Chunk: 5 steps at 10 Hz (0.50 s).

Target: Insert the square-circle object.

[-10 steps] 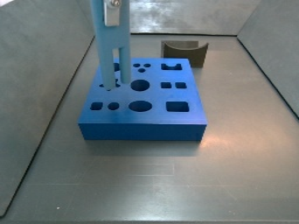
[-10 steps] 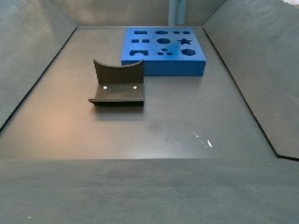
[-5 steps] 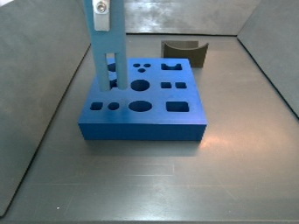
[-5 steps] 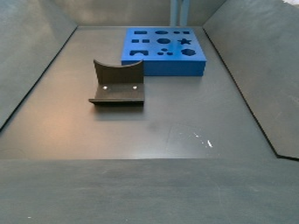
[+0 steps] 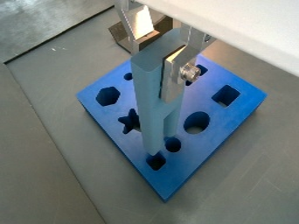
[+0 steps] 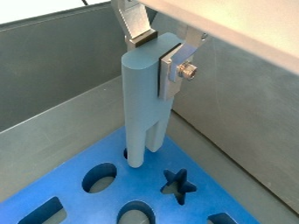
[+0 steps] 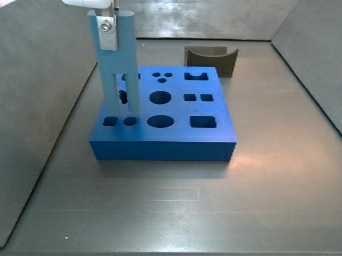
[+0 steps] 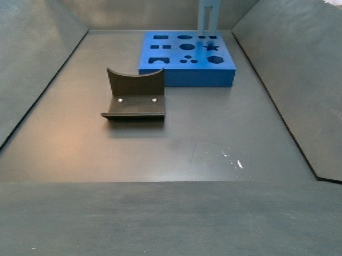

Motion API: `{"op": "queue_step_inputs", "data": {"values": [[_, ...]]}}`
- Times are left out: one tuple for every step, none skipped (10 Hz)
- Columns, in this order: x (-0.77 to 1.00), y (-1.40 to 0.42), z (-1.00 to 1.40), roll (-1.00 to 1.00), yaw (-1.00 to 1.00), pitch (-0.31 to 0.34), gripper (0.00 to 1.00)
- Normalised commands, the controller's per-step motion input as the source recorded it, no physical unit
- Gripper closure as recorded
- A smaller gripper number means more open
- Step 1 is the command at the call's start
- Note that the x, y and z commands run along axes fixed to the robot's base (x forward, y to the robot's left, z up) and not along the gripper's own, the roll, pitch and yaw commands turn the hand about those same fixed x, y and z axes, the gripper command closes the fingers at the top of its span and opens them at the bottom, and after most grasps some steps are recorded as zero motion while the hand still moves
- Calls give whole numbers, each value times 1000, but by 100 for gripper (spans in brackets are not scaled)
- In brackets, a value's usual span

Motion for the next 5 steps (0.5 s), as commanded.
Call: {"op": "queue_step_inputs", "data": {"values": [[-14, -271, -211, 21, -329, -21, 100], [0, -260, -151, 23, -360, 0, 100], [0, -166, -143, 0, -126, 0, 100], [0, -34, -211, 0, 0, 0, 100], [-89, 0, -254, 36, 0, -10, 100]]}}
